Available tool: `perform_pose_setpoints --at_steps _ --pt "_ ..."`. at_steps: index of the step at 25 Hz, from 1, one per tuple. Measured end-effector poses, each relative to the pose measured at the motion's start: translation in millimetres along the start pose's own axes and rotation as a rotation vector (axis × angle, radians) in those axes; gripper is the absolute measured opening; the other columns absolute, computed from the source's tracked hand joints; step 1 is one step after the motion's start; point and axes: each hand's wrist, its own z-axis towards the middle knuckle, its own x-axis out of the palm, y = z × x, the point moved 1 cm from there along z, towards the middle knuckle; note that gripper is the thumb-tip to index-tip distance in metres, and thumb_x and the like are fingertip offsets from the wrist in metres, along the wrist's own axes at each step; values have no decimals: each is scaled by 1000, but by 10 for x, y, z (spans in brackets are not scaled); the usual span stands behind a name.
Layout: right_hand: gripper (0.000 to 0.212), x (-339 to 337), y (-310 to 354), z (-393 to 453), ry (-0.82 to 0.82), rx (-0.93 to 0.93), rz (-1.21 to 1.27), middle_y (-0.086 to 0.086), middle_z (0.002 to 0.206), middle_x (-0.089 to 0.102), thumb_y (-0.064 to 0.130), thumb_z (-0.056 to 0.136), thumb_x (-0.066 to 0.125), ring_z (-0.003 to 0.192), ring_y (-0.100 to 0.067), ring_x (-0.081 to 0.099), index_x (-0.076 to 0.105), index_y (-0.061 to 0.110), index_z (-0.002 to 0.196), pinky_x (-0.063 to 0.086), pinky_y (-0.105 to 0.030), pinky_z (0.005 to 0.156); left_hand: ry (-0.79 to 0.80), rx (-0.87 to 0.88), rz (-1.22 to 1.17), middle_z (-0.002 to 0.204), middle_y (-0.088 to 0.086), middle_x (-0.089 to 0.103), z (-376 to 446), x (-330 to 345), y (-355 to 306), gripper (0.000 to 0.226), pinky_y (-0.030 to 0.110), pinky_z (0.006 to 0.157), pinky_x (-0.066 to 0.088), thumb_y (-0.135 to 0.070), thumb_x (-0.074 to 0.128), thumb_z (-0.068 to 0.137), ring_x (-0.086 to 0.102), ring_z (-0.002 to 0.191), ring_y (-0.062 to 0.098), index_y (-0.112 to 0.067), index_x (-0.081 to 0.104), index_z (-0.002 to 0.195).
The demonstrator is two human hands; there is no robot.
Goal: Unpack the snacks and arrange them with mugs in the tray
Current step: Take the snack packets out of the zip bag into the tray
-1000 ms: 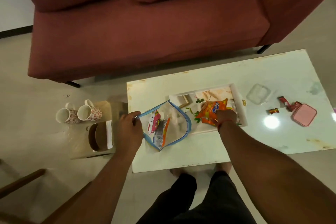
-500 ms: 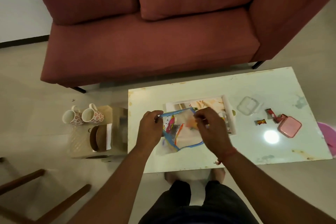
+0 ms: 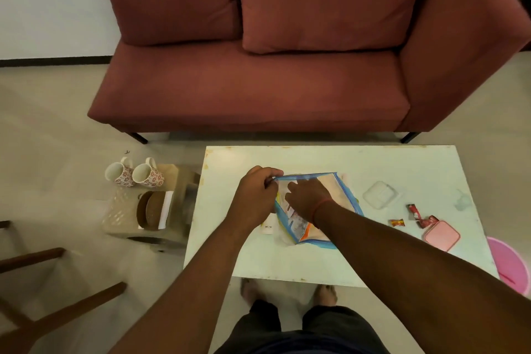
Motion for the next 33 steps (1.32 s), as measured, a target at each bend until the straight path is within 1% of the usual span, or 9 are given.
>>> perform_pose_setpoints --at_steps 6,10,13,17,21,23,27,30,33 --pt "26 -256 53 -135 -213 -88 147 -7 111 61 23 93 59 102 -32 61 64 18 118 46 -36 64 -84 -80 8 112 -5 58 68 -92 182 25 43 87 61 -10 52 100 63 104 22 -19 68 116" --pt "20 -396 -58 -356 -503 24 351 -1 90 63 21 82 67 85 -25 61 67 25 101 37 -29 51 -157 -208 -117 120 9 59 153 -247 465 24 48 76 63 -8 48 101 63 106 29 -14 66 117" --pt "11 -261 -203 -453 -594 246 817 -2 87 66 14 90 60 84 -23 61 70 18 93 46 -32 65 -154 -272 -111 119 12 60 180 -377 719 25 50 82 62 -9 45 102 62 111 30 -15 63 119" --pt "17 120 -283 -340 -858 862 1410 -5 88 69 24 99 53 82 -26 66 66 15 93 57 -44 73 -188 -314 -110 122 12 60 259 -547 987 23 50 80 62 -12 48 103 64 111 31 -15 61 121" --pt "20 642 -118 66 -670 1262 1557 -14 91 69 24 97 51 91 -38 66 64 12 87 53 -44 79 -234 -355 -73 123 12 63 345 -814 1258 25 53 80 61 -14 48 103 63 110 31 -14 62 123" --pt "21 861 81 333 -445 1283 1458 -17 97 70 22 97 50 96 -36 64 66 11 89 42 -31 75 -241 -351 -55 122 10 64 386 -924 1409 24 52 78 62 -15 50 102 64 109 29 -16 62 122" --pt "25 1159 413 813 -150 1153 1395 -17 112 70 16 98 47 100 -34 63 70 10 107 36 -29 74 -223 -334 -35 116 4 66 455 -1054 1645 22 49 71 64 -15 52 101 67 103 23 -22 64 118" --pt "26 1243 476 986 -105 1182 1432 -15 118 69 15 98 47 107 -35 62 70 11 109 39 -29 76 -176 -304 -13 110 2 64 538 -1051 1738 21 43 66 64 -15 51 101 66 96 18 -28 63 112" --pt "27 1085 352 943 -245 1320 1395 -15 116 69 16 99 45 108 -35 62 69 9 110 42 -29 80 -109 -279 4 109 2 62 607 -981 1726 20 40 65 64 -16 51 102 65 96 16 -32 60 110"
